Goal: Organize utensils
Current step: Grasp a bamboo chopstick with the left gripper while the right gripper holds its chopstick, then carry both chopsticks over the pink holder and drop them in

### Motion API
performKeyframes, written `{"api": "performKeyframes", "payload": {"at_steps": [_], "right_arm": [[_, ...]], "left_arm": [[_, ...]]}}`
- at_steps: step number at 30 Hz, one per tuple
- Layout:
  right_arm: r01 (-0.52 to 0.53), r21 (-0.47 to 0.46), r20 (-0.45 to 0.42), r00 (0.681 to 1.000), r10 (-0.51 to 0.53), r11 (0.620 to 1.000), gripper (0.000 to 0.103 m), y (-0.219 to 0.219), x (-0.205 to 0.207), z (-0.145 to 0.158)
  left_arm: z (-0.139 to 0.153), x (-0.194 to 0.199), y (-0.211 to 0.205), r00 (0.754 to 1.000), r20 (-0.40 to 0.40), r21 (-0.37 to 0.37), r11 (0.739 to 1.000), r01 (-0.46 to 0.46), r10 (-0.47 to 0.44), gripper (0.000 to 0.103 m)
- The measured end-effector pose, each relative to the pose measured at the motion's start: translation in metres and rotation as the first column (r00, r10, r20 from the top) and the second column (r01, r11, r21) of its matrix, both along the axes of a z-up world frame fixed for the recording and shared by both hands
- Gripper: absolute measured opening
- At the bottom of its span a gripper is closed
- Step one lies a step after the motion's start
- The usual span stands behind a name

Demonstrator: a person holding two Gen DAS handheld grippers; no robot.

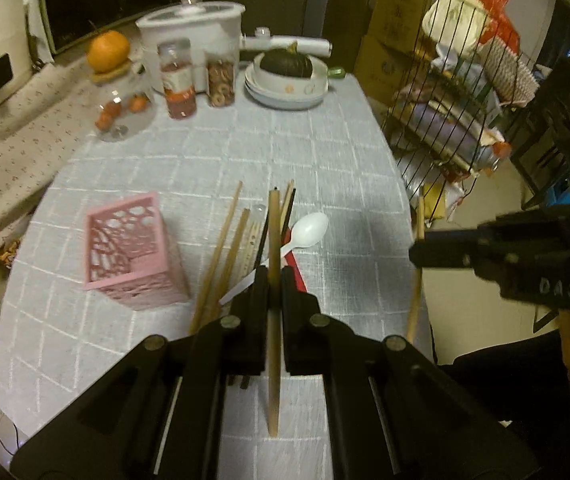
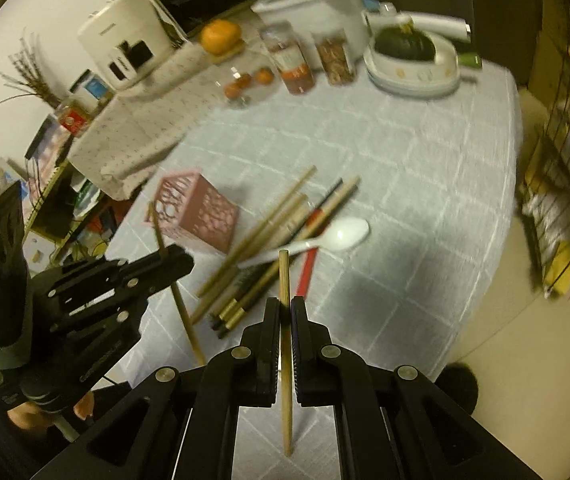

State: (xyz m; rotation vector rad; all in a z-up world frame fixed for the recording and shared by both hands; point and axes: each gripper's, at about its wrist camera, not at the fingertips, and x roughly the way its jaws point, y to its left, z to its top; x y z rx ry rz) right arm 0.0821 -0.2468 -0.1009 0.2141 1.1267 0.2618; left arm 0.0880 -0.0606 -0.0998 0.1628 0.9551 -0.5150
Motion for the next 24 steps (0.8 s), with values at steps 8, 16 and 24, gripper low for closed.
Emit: {"api": "performKeyframes", "payload": {"at_steps": [8, 16, 24], "right_arm": [[-0.022, -0.083, 0.177, 0.984, 0.037, 0.996, 0.005, 0.023, -0.004, 0.038], [-0.022, -0.071, 0.311, 0.95, 0.043, 0.997, 0.005, 0.039, 0.005, 0.076], [-0.018, -0.017, 0.415, 0.91, 0.023, 1.0, 0.005, 0.057, 0.02, 0.108]], "left_arm": [[0.043, -0.018, 0.034, 0.993, 0.104, -0.084, 0.996, -0.043, 0.052, 0.006], [0.088, -0.022, 0.067, 0.957, 0.257, -0.156, 0.983, -0.097, 0.136, 0.007], [0.105, -0.009, 0.09, 0.909, 0.33, -0.224, 0.957, -0.186, 0.254, 0.006]]}}
